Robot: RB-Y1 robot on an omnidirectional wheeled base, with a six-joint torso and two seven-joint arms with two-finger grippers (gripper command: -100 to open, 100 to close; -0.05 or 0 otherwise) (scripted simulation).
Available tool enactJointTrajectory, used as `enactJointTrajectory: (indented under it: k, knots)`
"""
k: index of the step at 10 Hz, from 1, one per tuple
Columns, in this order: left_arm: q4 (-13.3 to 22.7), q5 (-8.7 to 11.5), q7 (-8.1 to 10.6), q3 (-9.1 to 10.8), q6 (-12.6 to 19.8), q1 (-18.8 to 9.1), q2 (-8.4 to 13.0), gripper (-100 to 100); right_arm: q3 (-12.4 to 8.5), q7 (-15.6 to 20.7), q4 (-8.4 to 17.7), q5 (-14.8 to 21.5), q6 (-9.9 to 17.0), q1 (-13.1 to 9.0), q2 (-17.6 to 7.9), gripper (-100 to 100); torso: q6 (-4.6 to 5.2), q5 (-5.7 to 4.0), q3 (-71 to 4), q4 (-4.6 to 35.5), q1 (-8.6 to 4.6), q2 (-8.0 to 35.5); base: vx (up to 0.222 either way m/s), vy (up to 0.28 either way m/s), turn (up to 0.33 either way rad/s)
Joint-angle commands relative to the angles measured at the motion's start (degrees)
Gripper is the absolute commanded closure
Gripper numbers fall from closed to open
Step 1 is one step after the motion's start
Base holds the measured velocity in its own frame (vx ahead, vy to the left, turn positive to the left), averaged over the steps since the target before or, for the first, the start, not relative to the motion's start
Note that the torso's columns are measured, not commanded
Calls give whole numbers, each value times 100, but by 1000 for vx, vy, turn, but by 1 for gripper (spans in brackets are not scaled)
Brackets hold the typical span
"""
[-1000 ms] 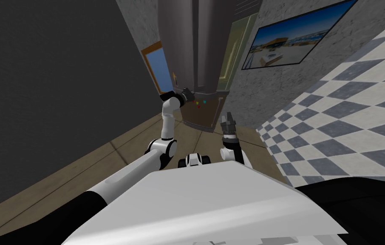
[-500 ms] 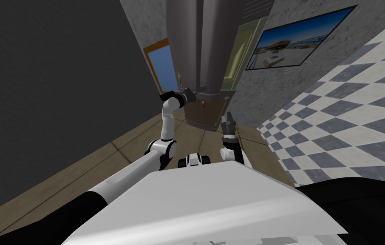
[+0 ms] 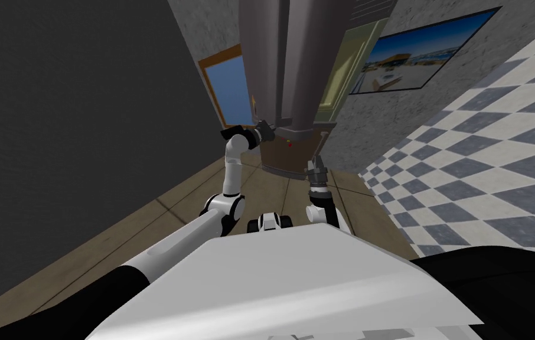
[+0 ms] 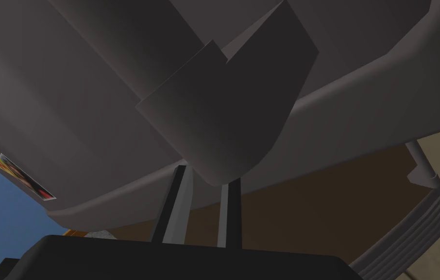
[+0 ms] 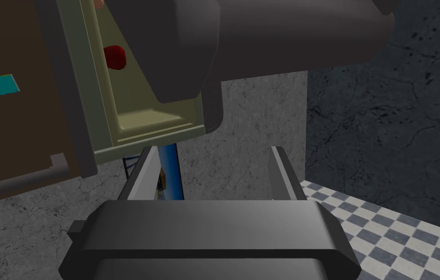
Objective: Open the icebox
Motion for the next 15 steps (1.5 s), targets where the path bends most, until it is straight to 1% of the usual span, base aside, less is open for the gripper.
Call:
enactJointTrajectory:
  k: [1,2,3,4,5,6,7,8,9,10,11,12,13,14,15]
  knots:
    - [-118,157,-22,-28,129,65,-2,100,2,0,0,0,0,0,2,0,11,-23,-5,-7,-67,-11,106,182,-14]
    - [-118,157,-22,-28,129,65,-2,100,2,0,-1,0,0,1,1,0,17,-22,-26,-12,-42,-44,78,229,-43]
    - [-242,318,-50,-59,239,108,-14,100,2,0,-1,0,0,0,1,0,6,-6,-38,-17,-8,-49,37,293,-49]
    - [-242,318,-50,-59,239,108,-14,100,1,0,-1,0,0,0,0,0,-4,9,-33,-17,38,-43,72,254,-36]
    - [-367,479,-77,-91,350,150,-27,100,1,0,0,0,0,1,1,0,-9,11,-41,-18,28,-55,51,222,-20]
    - [-367,479,-77,-91,350,150,-27,100,1,0,0,0,0,1,1,0,-2,3,-39,-12,8,-48,38,237,-18]
    - [-492,641,-105,-122,460,193,-39,100,1,0,0,0,0,0,1,0,-2,2,-36,-9,5,-43,84,282,-33]
    - [-492,641,-105,-122,460,193,-39,100,0,0,0,0,0,1,0,0,-2,7,-40,-5,19,-51,92,233,-30]
    - [-616,802,-132,-153,570,235,-51,100,1,0,0,0,0,1,1,0,-3,5,-49,-6,1,-57,91,236,-31]
    - [-616,802,-132,-153,570,235,-51,100,1,0,0,0,0,1,1,0,-1,3,-49,-6,3,-59,80,227,-29]
    - [-741,963,-160,-184,680,278,-64,100,1,0,0,0,0,1,1,0,-3,6,-53,-4,2,-60,75,294,-38]
    - [-741,963,-160,-184,680,278,-64,100,0,0,0,0,0,1,0,0,-5,14,-47,-1,31,-53,65,255,-32]
    - [-866,1125,-187,-216,790,320,-76,100,1,0,0,0,0,1,1,0,-7,14,-46,-1,18,-48,74,263,-21]
    - [-866,1125,-187,-216,790,320,-76,100,1,0,0,0,0,1,1,0,-3,12,-43,6,18,-44,55,231,-23]
    - [-991,1286,-215,-247,900,363,-88,100,1,0,0,0,0,1,1,0,-2,8,-39,5,2,-37,52,237,-24]
